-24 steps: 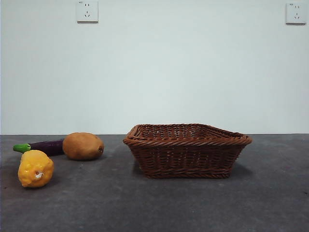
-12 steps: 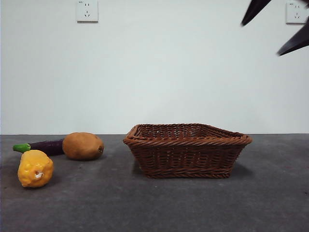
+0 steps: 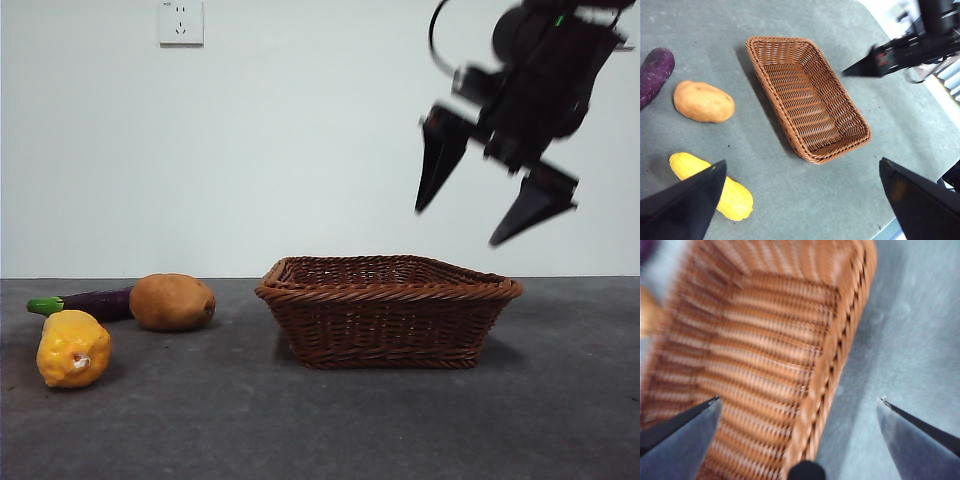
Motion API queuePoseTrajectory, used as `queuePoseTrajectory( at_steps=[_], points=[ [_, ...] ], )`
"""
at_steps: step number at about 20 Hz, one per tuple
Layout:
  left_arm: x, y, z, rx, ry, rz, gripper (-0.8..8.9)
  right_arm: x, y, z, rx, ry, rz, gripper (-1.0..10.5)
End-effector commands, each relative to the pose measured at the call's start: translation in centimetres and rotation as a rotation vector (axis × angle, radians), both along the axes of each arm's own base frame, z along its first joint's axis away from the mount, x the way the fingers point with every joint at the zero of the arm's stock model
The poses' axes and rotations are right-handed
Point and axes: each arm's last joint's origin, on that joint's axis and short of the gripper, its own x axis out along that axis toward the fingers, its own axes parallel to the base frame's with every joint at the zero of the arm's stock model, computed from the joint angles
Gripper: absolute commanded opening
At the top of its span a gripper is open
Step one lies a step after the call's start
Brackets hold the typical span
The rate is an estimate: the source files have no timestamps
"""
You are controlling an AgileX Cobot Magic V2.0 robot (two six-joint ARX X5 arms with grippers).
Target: Help me put the vegetables on the table into the basket
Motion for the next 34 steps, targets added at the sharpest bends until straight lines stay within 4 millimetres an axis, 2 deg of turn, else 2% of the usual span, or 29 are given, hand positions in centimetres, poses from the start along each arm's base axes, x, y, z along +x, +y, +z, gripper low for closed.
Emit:
queuePoseTrajectory(
  at_steps=[1,5,9,12,18,21,25,27,28,31,34],
  points=[
    [0.1,0.0,0.2,-0.005,-0.01,-0.002,6.57,0.7,0.6,-1.9,-0.019,0.034,0.002,5.9],
    [0.1,0.0,0.1,0.005,-0.007,0.01,6.57,1.6,1.3,-4.4,-0.056,0.064,-0.011,5.9],
    [0.3,0.0,0.0,0.007,-0.001,0.013,6.57,2.1,1.7,-5.2,-0.053,0.061,-0.034,3.9],
    [0.6,0.1,-0.2,0.033,0.023,0.048,6.57,2.0,1.9,-5.4,-0.05,0.071,-0.037,1.5],
    [1.1,0.2,-0.6,0.035,0.06,0.05,6.57,1.7,2.8,-5.4,-0.081,0.073,-0.056,1.2],
    [1.1,0.2,-0.6,0.035,0.061,0.05,6.56,1.7,2.7,-5.4,-0.088,0.072,-0.078,-0.1],
    [1.2,0.2,-0.9,0.047,0.088,0.065,6.56,1.8,2.8,-5.1,-0.075,0.055,-0.086,-0.1],
    [1.5,0.4,-1.3,0.087,0.125,0.11,6.57,1.4,2.6,-3.4,-0.062,0.017,-0.086,-0.1],
    [1.7,0.4,-1.5,0.1,0.138,0.124,6.56,0.9,2.5,-1.8,-0.051,-0.016,-0.087,-0.1],
    [2.8,0.5,-2.2,0.094,0.201,0.144,6.56,-1.8,1.7,4.5,-0.008,-0.16,-0.08,-0.1],
    [4.5,0.1,-3.4,0.131,0.285,0.166,6.56,-5.9,0.4,10.3,0.009,-0.307,-0.045,-0.1]
  ],
)
